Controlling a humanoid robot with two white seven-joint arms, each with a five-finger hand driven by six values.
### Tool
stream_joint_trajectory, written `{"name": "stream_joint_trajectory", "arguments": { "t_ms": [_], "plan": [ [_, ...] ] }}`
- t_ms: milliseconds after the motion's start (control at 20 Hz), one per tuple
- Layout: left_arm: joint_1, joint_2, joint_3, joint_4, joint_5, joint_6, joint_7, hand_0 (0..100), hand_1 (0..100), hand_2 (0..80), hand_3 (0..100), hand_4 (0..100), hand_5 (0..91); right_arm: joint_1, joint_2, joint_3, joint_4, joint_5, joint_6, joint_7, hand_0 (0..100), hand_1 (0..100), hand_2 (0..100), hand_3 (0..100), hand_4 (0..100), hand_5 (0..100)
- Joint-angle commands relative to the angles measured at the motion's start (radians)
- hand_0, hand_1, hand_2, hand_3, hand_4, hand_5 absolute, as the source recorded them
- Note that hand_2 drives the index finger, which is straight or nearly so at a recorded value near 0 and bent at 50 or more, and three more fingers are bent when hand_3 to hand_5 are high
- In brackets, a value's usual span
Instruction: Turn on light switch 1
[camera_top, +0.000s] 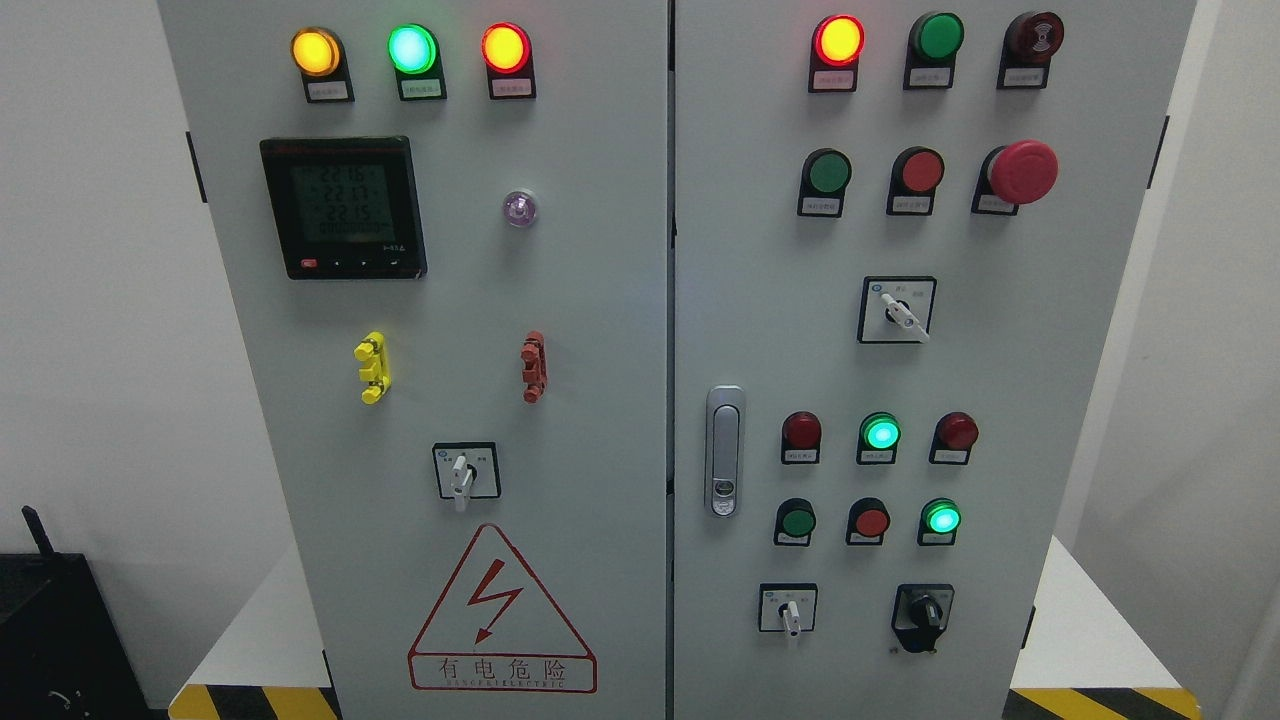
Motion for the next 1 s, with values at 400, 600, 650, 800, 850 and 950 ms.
{"name": "stream_joint_trajectory", "arguments": {
  "t_ms": [400, 600, 650, 800, 850, 950],
  "plan": [
    [-0.051, 0.016, 0.013, -0.268, 0.056, -0.104, 0.007, 31, 47, 35.0, 49, 72, 70.0, 0.0, 0.0, 0.0, 0.0, -0.025, 0.0, 0.001, 0, 0, 0, 0, 0, 0],
    [-0.054, 0.033, -0.023, -0.315, 0.071, -0.096, 0.012, 30, 48, 35.2, 50, 73, 71.1, 0.0, 0.0, 0.0, 0.0, -0.025, 0.0, 0.001, 0, 0, 0, 0, 0, 0],
    [-0.056, 0.039, -0.024, -0.346, 0.084, -0.092, 0.012, 30, 48, 35.1, 50, 73, 71.1, 0.0, 0.0, 0.0, 0.0, -0.025, 0.0, 0.001, 0, 0, 0, 0, 0, 0],
    [-0.076, 0.056, -0.076, -0.41, 0.127, -0.02, 0.042, 30, 48, 34.8, 49, 72, 70.6, 0.0, 0.0, 0.0, 0.0, -0.025, -0.001, 0.001, 0, 0, 0, 0, 0, 0],
    [-0.083, 0.056, -0.081, -0.436, 0.13, 0.013, 0.065, 30, 49, 34.8, 49, 72, 70.5, 0.0, 0.0, 0.0, 0.0, -0.025, 0.0, 0.001, 0, 0, 0, 0, 0, 0],
    [-0.097, 0.055, -0.086, -0.47, 0.13, 0.062, 0.076, 30, 49, 34.9, 49, 72, 70.3, 0.0, 0.0, 0.0, 0.0, -0.025, 0.0, 0.001, 0, 0, 0, 0, 0, 0]
  ]
}}
